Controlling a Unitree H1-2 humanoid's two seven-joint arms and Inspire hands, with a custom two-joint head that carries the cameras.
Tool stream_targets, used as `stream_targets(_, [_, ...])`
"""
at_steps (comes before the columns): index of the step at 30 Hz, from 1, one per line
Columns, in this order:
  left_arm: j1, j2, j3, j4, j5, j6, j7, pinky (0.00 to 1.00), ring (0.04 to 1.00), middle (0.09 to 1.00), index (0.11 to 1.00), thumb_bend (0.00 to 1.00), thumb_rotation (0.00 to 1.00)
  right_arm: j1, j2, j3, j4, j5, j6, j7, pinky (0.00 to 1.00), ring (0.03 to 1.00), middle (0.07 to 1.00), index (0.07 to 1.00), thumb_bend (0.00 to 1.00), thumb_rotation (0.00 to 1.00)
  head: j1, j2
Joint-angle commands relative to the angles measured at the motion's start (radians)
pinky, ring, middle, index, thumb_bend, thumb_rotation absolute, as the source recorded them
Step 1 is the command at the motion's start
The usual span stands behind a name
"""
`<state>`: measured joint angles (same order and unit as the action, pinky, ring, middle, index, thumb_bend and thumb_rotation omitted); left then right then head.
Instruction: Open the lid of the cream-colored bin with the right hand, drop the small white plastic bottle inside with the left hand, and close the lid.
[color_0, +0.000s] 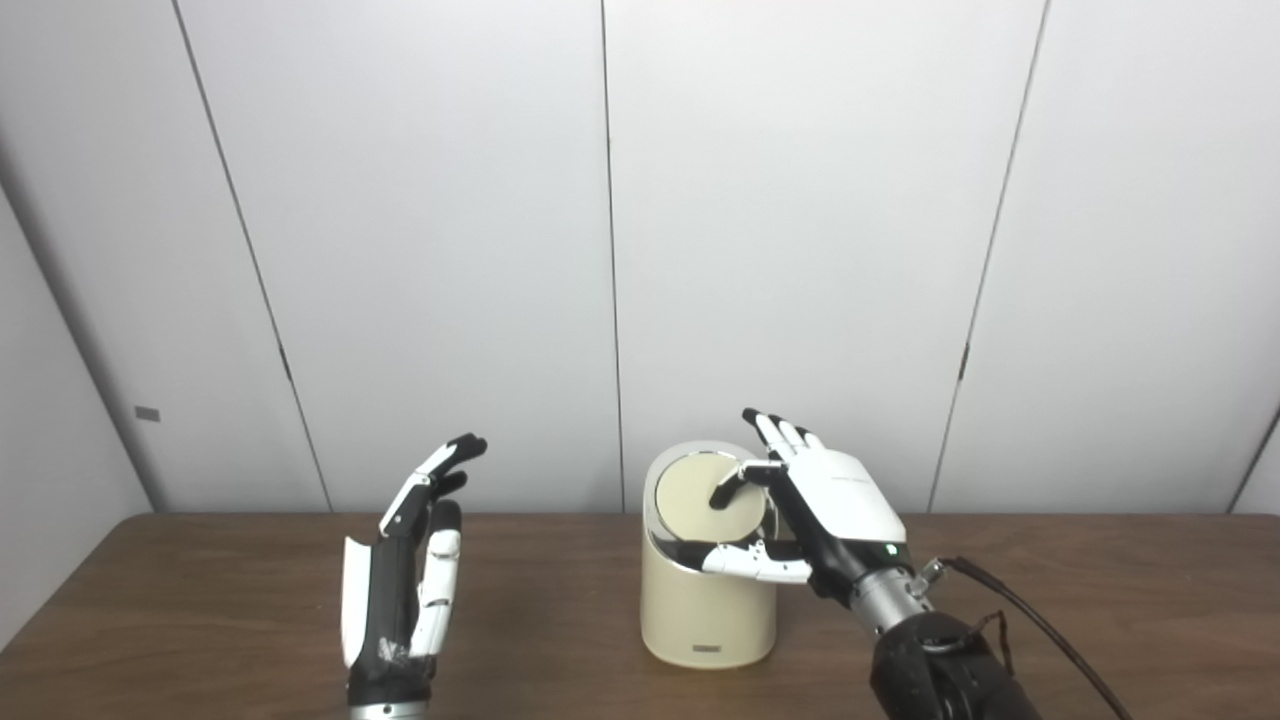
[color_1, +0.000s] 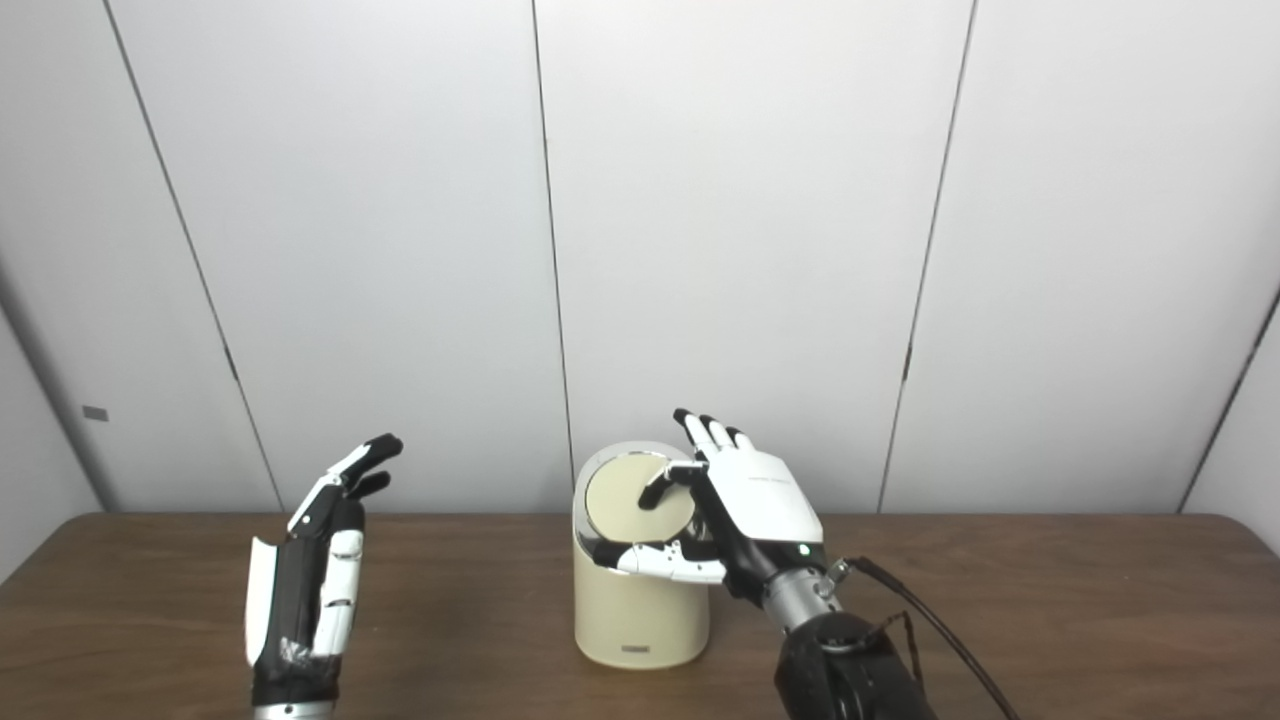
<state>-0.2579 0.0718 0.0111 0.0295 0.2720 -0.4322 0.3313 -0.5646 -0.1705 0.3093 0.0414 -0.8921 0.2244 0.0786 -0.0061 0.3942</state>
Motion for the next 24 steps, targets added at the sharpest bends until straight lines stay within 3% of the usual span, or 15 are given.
stream_targets(1, [-0.027,0.003,0.014,-0.039,0.006,0.003,-0.011,0.81,0.86,0.844,0.782,0.38,0.99,-0.01,-0.009,-0.006,0.057,-0.006,0.04,0.01,1.0,1.0,1.0,0.664,0.92,1.0,-0.001,0.001])
stream_targets(11, [-0.03,-0.008,0.035,-0.035,-0.001,-0.001,-0.036,0.82,0.865,0.846,0.781,0.42,0.96,-0.005,-0.008,-0.004,0.085,0.017,0.035,-0.023,1.0,1.0,1.0,0.68,0.93,1.0,-0.005,0.001])
stream_targets(15, [-0.035,-0.01,0.037,-0.024,0.001,-0.001,-0.039,0.82,0.865,0.845,0.781,0.41,0.96,0.019,0.001,-0.051,-0.011,0.094,-0.002,-0.068,0.98,1.0,0.997,0.671,0.89,0.97,-0.009,-0.008])
stream_targets(19, [-0.039,-0.008,0.038,-0.014,0.051,-0.01,-0.024,0.8,0.852,0.836,0.774,0.38,0.99,0.023,0.01,-0.107,-0.082,0.145,0.033,-0.069,0.94,1.0,0.974,0.677,0.9,1.0,-0.008,-0.014])
stream_targets(24, [-0.038,-0.009,0.046,-0.012,0.066,0.001,-0.019,0.78,0.84,0.825,0.772,0.4,0.98,0.028,0.014,-0.17,-0.151,0.191,0.008,-0.107,0.69,0.863,0.864,0.674,0.83,1.0,-0.012,-0.013])
